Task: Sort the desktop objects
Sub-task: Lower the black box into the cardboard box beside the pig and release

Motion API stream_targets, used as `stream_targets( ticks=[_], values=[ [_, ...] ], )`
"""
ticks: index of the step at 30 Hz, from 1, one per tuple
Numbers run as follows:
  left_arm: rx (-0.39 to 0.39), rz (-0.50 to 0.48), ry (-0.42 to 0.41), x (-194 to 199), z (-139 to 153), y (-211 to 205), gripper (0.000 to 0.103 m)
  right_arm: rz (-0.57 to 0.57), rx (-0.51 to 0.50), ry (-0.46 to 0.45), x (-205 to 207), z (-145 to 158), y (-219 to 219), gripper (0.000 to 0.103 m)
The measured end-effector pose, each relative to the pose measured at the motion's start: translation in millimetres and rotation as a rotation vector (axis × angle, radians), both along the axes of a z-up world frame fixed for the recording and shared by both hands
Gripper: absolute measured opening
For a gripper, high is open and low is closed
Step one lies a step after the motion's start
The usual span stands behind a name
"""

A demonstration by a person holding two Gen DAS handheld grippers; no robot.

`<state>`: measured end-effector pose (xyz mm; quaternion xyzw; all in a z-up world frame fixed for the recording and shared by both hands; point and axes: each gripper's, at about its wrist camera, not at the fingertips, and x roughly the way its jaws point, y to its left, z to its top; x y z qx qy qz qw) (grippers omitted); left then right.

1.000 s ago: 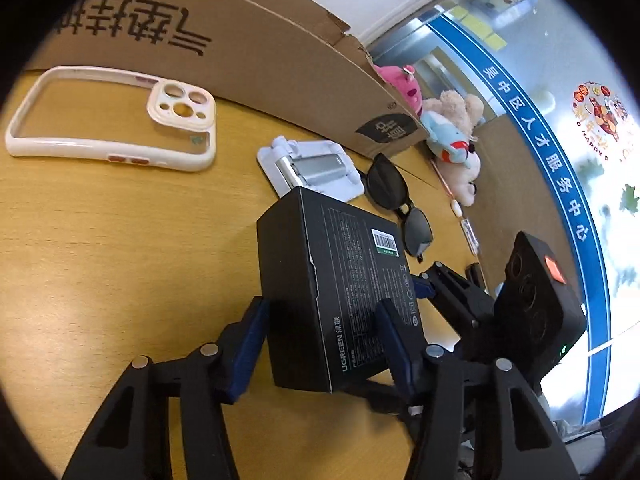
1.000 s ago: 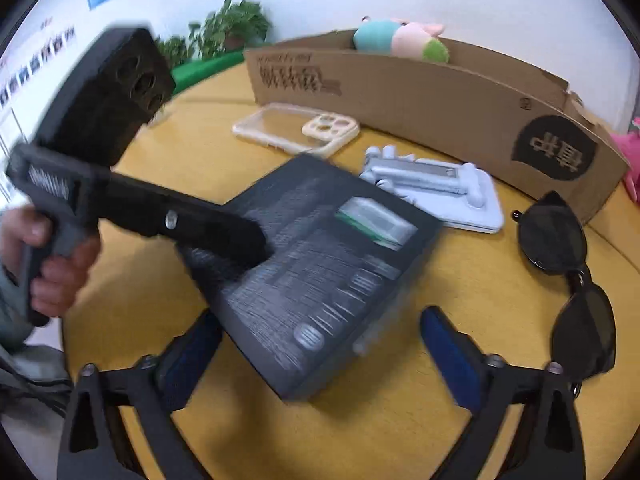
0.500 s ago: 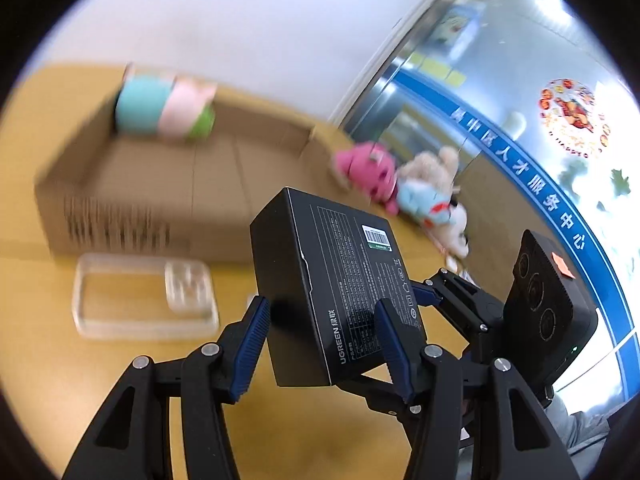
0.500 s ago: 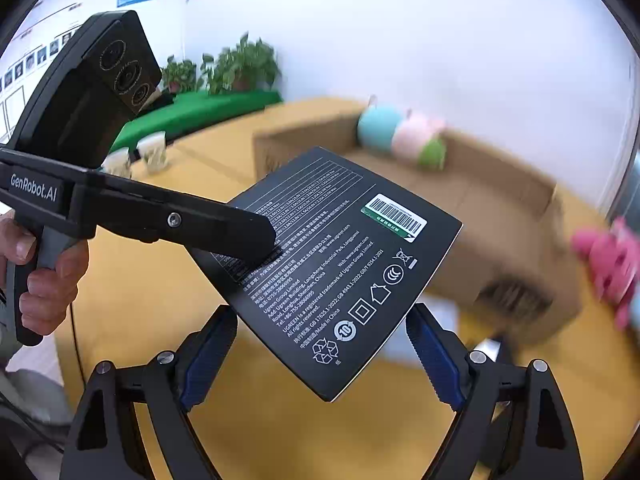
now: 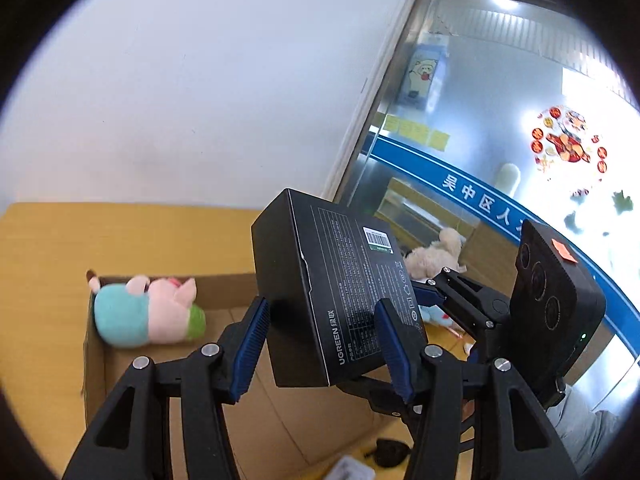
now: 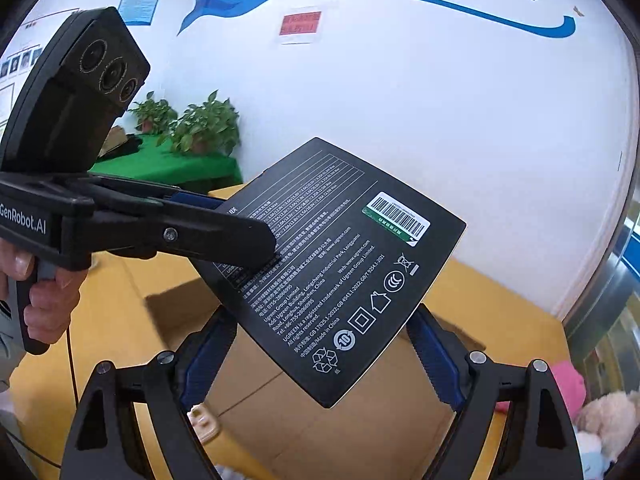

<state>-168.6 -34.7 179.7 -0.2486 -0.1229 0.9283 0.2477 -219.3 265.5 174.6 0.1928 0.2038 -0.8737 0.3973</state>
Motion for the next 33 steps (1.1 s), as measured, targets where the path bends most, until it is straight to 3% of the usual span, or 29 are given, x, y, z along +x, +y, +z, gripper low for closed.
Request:
stream_targets(
  ticks=[4, 8, 15, 21, 25, 29, 33],
  values=[
    [-0.004, -0.002, -0.042, -57, -9, -2, 0.053, -0.019, 0.01, -0.035, -57, 0, -12, 0.086],
    [-0.021, -0.001, -0.14, -120, -39, 1, 0.053, -0.024, 0.049, -0.109, -114, -23, -20, 0.086],
    [-0.035, 0.026, -0.368, -202, -132, 6, 0.053, -0.052, 0.135, -0.342, -211, -111, -31, 0.086],
    [-0.081, 0.077, -0.517, -223, -177, 9, 0.051, -0.067, 0.177, -0.493, -242, -172, -36, 0.086],
    [-0.063, 0.076, -0.534, -211, -170, 4, 0.051, -0.085, 0.195, -0.546, -251, -187, -43, 0.088],
    [-0.086, 0.113, -0.409, -176, -127, -10, 0.055, -0.113, 0.19, -0.499, -236, -172, -32, 0.097],
    [-0.139, 0.146, -0.302, -123, -83, -29, 0.068, -0.147, 0.122, -0.445, -199, -130, 3, 0.099]
  ],
)
